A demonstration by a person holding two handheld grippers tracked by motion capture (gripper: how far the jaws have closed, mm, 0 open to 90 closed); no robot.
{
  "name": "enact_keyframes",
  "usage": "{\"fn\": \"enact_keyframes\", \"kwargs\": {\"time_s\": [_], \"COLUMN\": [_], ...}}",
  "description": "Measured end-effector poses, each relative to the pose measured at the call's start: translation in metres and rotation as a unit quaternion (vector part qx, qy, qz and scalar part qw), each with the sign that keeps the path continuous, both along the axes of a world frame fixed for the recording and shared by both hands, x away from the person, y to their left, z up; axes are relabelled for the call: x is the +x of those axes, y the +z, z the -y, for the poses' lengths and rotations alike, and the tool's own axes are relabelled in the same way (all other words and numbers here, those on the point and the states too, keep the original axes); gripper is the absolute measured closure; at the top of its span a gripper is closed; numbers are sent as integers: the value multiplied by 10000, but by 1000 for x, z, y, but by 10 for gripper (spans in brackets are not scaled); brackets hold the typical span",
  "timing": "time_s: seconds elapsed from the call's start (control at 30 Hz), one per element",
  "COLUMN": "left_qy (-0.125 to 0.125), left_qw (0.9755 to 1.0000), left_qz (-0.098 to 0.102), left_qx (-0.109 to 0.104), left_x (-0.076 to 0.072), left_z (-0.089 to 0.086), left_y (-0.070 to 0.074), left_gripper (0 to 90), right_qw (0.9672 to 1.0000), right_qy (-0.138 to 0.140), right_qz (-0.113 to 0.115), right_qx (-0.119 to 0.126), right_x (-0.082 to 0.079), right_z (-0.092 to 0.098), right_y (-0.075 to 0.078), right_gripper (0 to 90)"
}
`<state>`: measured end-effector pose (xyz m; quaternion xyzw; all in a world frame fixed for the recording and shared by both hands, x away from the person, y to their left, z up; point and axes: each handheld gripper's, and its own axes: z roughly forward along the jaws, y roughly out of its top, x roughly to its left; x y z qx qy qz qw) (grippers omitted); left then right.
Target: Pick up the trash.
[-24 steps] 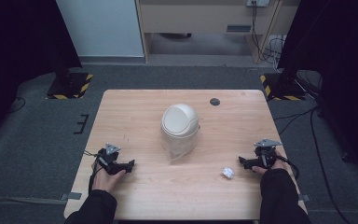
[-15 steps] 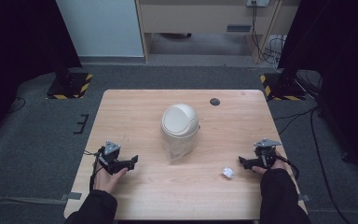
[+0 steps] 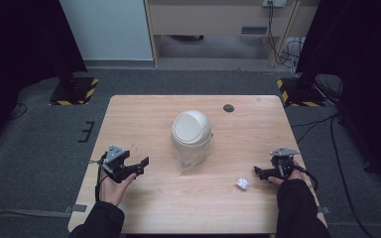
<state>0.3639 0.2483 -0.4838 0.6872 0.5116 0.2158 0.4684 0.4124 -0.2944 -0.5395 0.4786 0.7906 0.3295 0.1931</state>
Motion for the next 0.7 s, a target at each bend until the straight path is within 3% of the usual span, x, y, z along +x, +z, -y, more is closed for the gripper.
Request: {"fn": "enact_keyframes", "kwargs": {"time_s": [0.2,0.3,0.47,0.7], "left_qy": [80,80,-22,-224], "left_qw": [9992,9976,9963,9952], "left_qz": [338,543,729,839], "left_qx": [-205,-415,-463,-460], "left_x": [0,-1,0,8], "left_z": [-2,-1,6,23], "left_y": [15,24,34,43], "left_gripper": [138,141,143,147], "right_qw": [10000,10000,10000,10000], "right_qy": [0,-1,1,3], "right_qz": [2,-2,4,3], "right_qx": [-3,0,-7,-6], "right_x": [0,0,0,0], "right_z": [0,0,0,0], "right_y": [0,0,0,0], "right_gripper": [7,7,7,7]}}
